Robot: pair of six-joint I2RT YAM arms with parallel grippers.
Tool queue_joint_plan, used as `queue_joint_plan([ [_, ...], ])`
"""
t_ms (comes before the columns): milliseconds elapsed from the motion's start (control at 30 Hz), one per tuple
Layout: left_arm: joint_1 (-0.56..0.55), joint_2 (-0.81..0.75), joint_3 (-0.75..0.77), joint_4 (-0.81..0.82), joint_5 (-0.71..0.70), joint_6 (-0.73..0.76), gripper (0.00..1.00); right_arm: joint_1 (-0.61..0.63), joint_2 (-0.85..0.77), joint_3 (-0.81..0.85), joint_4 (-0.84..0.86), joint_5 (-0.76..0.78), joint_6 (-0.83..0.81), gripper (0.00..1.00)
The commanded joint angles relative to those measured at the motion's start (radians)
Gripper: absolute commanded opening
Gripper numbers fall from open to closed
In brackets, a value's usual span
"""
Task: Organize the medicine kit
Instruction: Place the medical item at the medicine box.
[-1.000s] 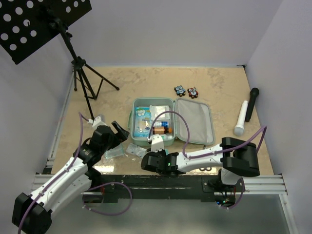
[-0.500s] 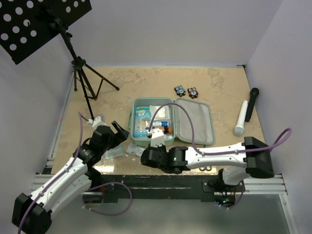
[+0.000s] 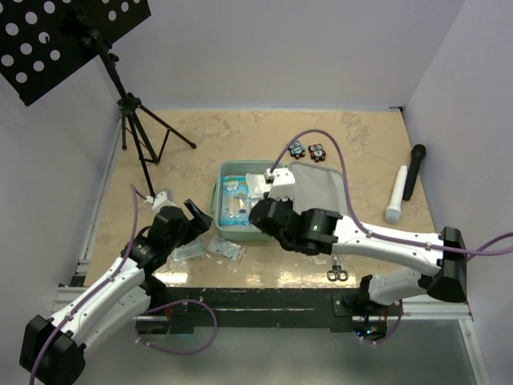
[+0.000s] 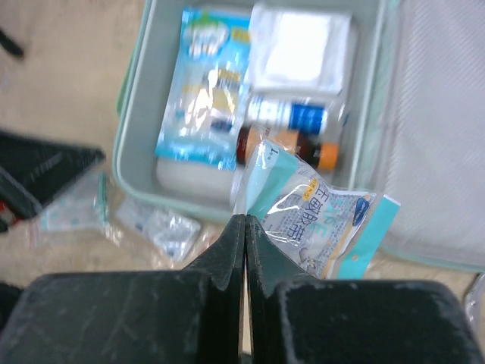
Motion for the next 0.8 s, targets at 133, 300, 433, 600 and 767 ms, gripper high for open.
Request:
queue_joint_plan([
  [133,0.007,0.018,0.033,0.042,-0.022,0.021,0.89,-0.179,0.045,0.134,0.218,0.033,-0.307,0.00],
  [300,0.007,0.058,0.058,0.046,-0.038,0.050,0.89,-0.277,0.171,0.154,0.345,-0.041,-0.402,0.00],
  [433,0.007,0.090,0.060,0.063,-0.032,0.063,0.89,-0.308,0.286,0.177,0.411,-0.096,-0.451,0.00],
  [600,0.009,0.135,0.069,0.083,-0.020,0.077,0.89,-0.325,0.372,0.211,0.485,-0.145,-0.514,0.00],
  [767,0.010,0.161,0.067,0.100,-0.015,0.081,0.89,-0.347,0.452,0.254,0.516,-0.185,-0.569,0.00],
])
